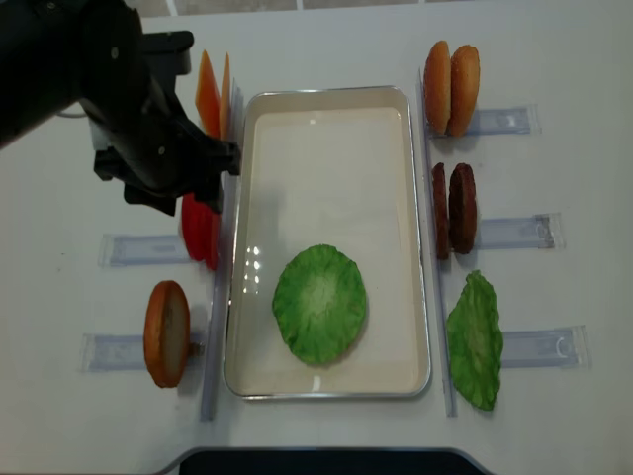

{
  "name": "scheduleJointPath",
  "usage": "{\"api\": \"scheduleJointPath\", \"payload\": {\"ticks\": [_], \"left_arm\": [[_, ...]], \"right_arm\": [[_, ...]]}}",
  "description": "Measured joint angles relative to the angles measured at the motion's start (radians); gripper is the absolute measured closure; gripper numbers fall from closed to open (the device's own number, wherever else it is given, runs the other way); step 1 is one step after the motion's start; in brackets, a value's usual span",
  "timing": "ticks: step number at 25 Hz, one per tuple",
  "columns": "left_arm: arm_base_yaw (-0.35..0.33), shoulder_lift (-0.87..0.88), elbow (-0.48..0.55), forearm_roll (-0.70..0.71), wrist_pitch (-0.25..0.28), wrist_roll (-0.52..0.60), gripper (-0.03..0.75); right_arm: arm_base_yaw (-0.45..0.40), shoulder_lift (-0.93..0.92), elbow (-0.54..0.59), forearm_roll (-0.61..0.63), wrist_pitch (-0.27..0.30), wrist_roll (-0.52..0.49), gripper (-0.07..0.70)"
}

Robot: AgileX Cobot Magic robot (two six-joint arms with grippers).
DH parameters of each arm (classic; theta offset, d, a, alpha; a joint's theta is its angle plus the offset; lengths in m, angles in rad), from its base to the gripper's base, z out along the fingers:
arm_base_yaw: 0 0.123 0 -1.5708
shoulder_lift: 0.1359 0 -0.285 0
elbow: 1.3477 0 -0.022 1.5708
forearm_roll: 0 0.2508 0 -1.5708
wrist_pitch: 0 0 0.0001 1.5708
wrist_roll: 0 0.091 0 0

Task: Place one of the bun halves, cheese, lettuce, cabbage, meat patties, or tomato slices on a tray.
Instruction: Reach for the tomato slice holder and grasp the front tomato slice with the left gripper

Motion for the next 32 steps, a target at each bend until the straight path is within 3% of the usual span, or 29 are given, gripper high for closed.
{"api": "scheduleJointPath", "payload": {"ticks": [5, 17, 32], "left_arm": [[-0.003, 0.027, -0.001, 0.003, -0.005, -0.016, 0.233], [-0.003, 0.077, -0.001, -0.028, -0.083, -0.018, 0.238], [-0.003, 0.131, -0.002, -0.012, -0.095, -0.018, 0.250]], "right_arm": [[0.000, 0.000, 0.000, 0.000, 0.000, 0.000, 0.150], [0.000, 0.000, 0.000, 0.000, 0.000, 0.000, 0.150], [0.000, 0.000, 0.000, 0.000, 0.000, 0.000, 0.150]]}}
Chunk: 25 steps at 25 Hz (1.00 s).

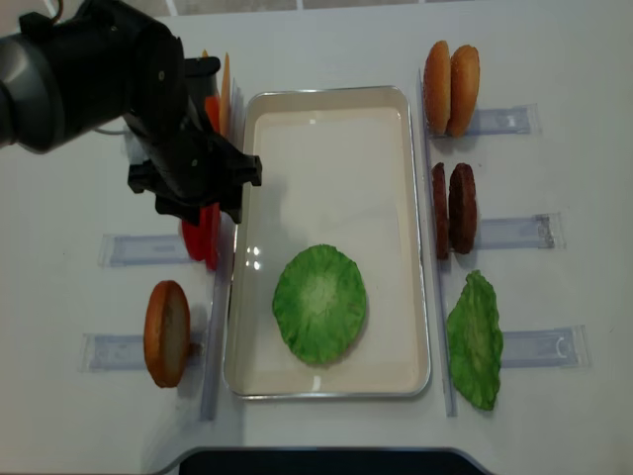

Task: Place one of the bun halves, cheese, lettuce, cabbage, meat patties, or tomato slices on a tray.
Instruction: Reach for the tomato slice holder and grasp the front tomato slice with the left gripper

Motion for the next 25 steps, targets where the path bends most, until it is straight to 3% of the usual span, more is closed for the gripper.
{"api": "scheduleJointPath", "payload": {"ticks": [13, 25], "left_arm": [[0.000, 0.017, 0.000, 0.029, -0.002, 0.001, 0.276], [0.000, 0.017, 0.000, 0.032, 0.014, 0.001, 0.485]], "right_arm": [[0.000, 0.000, 0.000, 0.000, 0.000, 0.000, 0.150], [0.000, 0.000, 0.000, 0.000, 0.000, 0.000, 0.150]]}}
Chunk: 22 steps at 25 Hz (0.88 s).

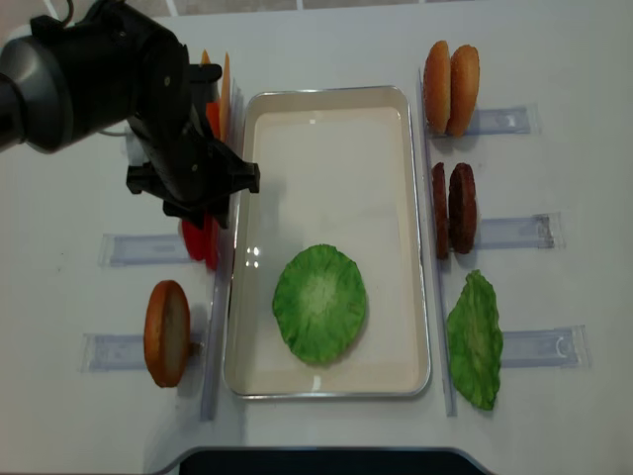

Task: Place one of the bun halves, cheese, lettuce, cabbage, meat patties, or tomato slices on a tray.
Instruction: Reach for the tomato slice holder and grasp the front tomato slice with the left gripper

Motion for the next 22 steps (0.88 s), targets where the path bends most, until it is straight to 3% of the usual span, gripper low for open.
{"api": "scheduleJointPath", "payload": {"ticks": [9, 22], "left_arm": [[0.000, 0.000, 0.000, 0.010, 0.006, 0.001, 0.648], [0.000, 0.000, -0.002, -0.022, 0.030, 0.049, 0.654]], "right_arm": [[0.000, 0.000, 0.000, 0.000, 0.000, 0.000, 0.150], [0.000, 0.000, 0.000, 0.000, 0.000, 0.000, 0.150]]}}
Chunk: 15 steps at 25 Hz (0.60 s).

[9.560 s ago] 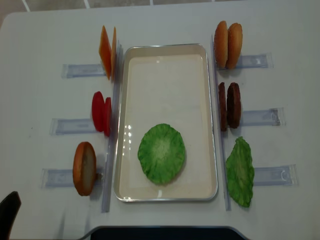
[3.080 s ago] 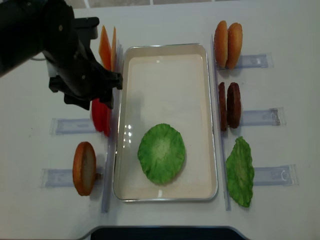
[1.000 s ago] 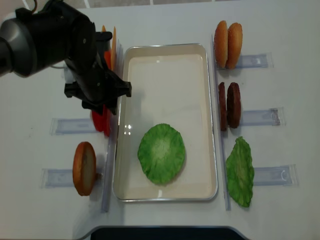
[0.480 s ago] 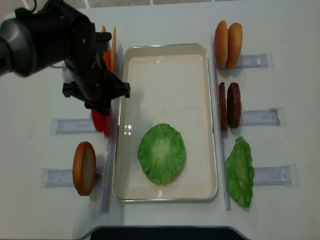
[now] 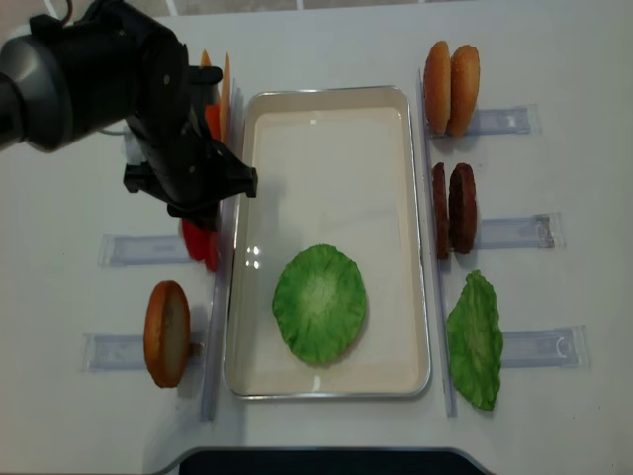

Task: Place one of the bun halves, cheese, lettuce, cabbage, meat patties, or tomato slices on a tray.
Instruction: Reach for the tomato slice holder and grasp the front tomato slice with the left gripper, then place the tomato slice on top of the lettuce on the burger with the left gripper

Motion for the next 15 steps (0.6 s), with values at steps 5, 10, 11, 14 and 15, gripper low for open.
{"api": "scheduleJointPath", "payload": {"ticks": [5, 10, 11, 14, 15], "left_arm": [[0.000, -0.016, 0.000, -0.035, 0.010, 0.020, 0.655], [0.000, -0.082, 0.000, -0.063, 0.026, 0.022, 0.655], [0.000, -0.093, 0.000, -0.067, 0.027, 0.023, 0.655], [-0.001, -0.130, 0.000, -0.105, 0.028, 0.033, 0.655], [-0.002, -0.139, 0.000, -0.116, 0.028, 0.037, 0.655]], "right_arm": [[0.000, 0.000, 0.000, 0.000, 0.000, 0.000, 0.150], [0.000, 0.000, 0.000, 0.000, 0.000, 0.000, 0.150], [0.000, 0.000, 0.000, 0.000, 0.000, 0.000, 0.150], [0.000, 0.000, 0.000, 0.000, 0.000, 0.000, 0.150], [0.000, 0.000, 0.000, 0.000, 0.000, 0.000, 0.150]]}}
